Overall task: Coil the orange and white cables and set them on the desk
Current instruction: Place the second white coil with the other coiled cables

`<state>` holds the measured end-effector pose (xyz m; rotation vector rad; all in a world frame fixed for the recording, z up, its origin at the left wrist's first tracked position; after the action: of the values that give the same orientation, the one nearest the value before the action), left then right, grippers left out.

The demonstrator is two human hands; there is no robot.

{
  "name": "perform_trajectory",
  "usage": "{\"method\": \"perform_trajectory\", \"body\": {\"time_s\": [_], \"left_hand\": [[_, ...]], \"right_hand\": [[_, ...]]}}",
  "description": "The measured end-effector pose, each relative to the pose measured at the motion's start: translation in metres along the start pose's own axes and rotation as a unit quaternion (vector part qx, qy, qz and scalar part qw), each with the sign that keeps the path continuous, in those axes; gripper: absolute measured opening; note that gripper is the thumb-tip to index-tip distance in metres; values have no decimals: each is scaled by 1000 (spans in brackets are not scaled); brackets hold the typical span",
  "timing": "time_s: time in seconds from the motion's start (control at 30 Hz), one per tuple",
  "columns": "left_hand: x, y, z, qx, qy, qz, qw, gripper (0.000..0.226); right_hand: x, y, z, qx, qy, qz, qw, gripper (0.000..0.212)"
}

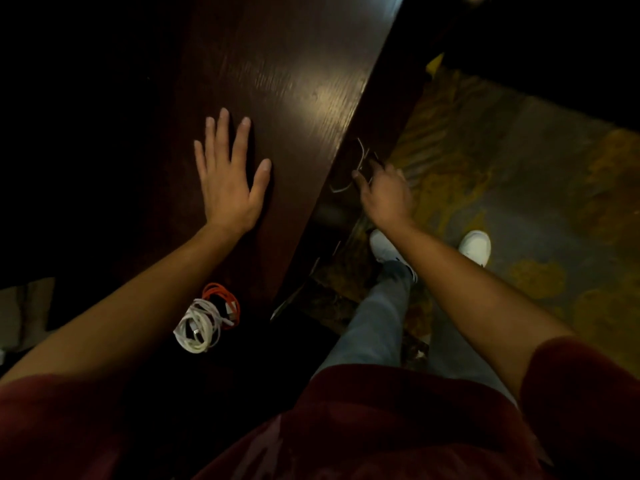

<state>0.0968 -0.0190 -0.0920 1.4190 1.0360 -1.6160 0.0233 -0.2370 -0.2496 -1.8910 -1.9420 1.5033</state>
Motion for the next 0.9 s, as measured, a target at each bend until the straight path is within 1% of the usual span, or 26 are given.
{"method": "perform_trajectory", "body": {"time_s": [0.13, 0.23, 0.37, 0.5, 0.63, 0.77, 0.9], "left_hand": [[1, 0, 0, 4, -3, -5, 1000, 68], [1, 1, -1, 1, -5, -7, 1000, 72], [0, 1, -2, 0, -7, 3, 1000, 71], [-1, 0, -1, -3, -17, 10, 1000, 70], [-3, 0, 0, -11, -21, 5, 1000, 68], [-3, -1, 2, -22, -18, -6, 1000, 68], [-4, -3, 4, -29, 0, -29, 999, 67]], "right_hand": [[2, 8, -9, -6, 34, -14, 999, 41], [5, 13, -7, 12, 40, -34, 999, 35], [-2, 12, -4, 16, 30, -44, 998, 35], [-9, 5, 17, 17, 46, -60, 997, 33], [-19, -6, 45, 55, 79, -91, 991, 30], [-39, -22, 67, 66, 62, -99, 991, 35], [-56, -40, 94, 88, 45, -89, 991, 37]]}}
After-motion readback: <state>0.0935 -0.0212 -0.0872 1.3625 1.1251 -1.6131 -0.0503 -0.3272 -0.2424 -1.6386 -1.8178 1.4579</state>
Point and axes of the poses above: each hand's wrist, its own y-axis towards the middle knuckle, its own x-axis out of the palm, z = x × y, the point moved 7 cm from there along y, towards the middle knuckle, and after that the axes turned 9 degrees about x, right-handed, at the moved point
